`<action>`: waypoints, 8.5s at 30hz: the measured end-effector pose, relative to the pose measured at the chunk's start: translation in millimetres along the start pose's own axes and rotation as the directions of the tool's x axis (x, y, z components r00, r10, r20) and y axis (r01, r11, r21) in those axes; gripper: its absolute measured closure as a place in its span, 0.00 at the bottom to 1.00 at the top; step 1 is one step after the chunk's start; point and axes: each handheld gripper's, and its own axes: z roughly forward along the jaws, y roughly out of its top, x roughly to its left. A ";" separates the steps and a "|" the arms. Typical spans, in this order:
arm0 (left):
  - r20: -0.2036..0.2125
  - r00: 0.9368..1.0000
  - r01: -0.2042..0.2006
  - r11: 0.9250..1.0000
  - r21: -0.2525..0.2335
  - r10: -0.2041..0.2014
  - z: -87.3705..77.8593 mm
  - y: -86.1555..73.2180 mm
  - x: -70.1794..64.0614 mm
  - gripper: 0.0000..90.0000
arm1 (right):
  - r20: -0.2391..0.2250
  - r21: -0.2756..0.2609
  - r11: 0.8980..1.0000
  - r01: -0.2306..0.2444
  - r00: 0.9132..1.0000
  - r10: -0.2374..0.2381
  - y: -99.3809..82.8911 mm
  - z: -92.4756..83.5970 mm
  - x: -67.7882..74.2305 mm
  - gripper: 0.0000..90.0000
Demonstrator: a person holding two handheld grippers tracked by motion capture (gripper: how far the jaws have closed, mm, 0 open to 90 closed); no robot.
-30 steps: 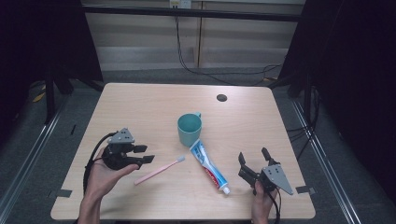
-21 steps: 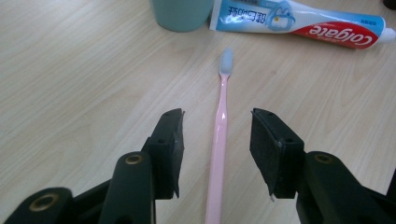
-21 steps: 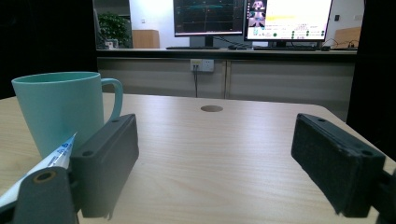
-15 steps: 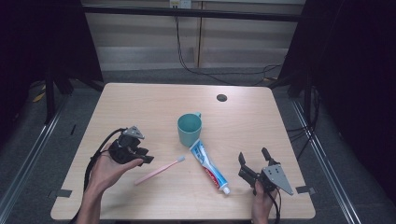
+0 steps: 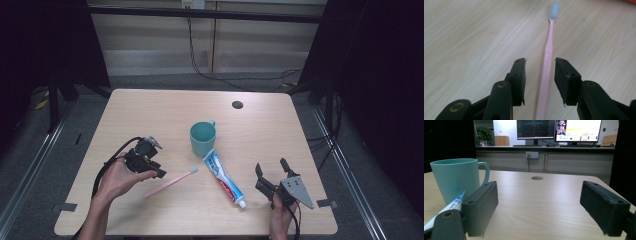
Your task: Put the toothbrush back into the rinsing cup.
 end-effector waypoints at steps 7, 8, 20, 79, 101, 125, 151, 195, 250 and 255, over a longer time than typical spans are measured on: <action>0.006 0.998 -0.069 0.993 0.097 0.069 8.4 8.7 -5.3 0.73 | 0.002 -0.002 1.000 0.000 1.000 0.000 -0.1 -0.3 0.0 0.16; 0.006 0.997 -0.073 0.992 0.101 0.073 10.9 9.2 -5.7 0.73 | 0.002 -0.003 1.000 -0.001 1.000 0.001 -0.1 -0.3 0.0 0.16; 0.035 0.994 -0.104 0.979 0.173 0.099 28.5 13.3 -7.0 0.76 | 0.003 -0.005 1.000 0.000 1.000 0.000 -0.2 -0.5 0.0 0.16; -0.014 0.970 -0.233 0.949 0.212 0.241 53.0 14.8 -10.6 0.87 | 0.003 -0.008 1.000 0.000 1.000 0.000 -0.4 -0.7 0.2 0.16; 0.039 0.978 -0.204 0.978 0.038 0.203 26.6 4.3 -1.6 0.88 | 0.003 -0.006 1.000 0.000 1.000 0.000 -0.2 -0.6 0.1 0.16; 0.042 0.982 -0.168 0.952 -0.256 0.184 -12.2 -13.9 -7.3 0.88 | 0.004 -0.008 1.000 0.000 1.000 0.000 -0.3 -0.6 0.1 0.16; -0.034 0.995 -0.096 0.803 -0.588 0.095 -26.5 -22.6 -13.6 0.88 | 0.003 -0.007 1.000 0.000 1.000 0.000 -0.3 -0.7 0.1 0.16; -0.026 0.998 -0.055 0.585 -0.809 0.057 -32.5 1.2 -0.1 0.88 | 0.003 -0.008 1.000 0.000 1.000 0.000 -0.3 -0.7 0.1 0.16; 0.030 0.999 0.004 0.529 -0.848 0.040 5.4 89.2 8.6 0.88 | -0.010 -0.008 1.000 0.000 1.000 0.000 -0.3 -1.0 -0.2 0.17; 0.006 0.999 -0.023 0.540 -0.841 0.051 12.3 93.7 6.2 0.88 | -0.010 -0.008 1.000 0.000 1.000 0.000 -0.3 -1.1 -0.2 0.17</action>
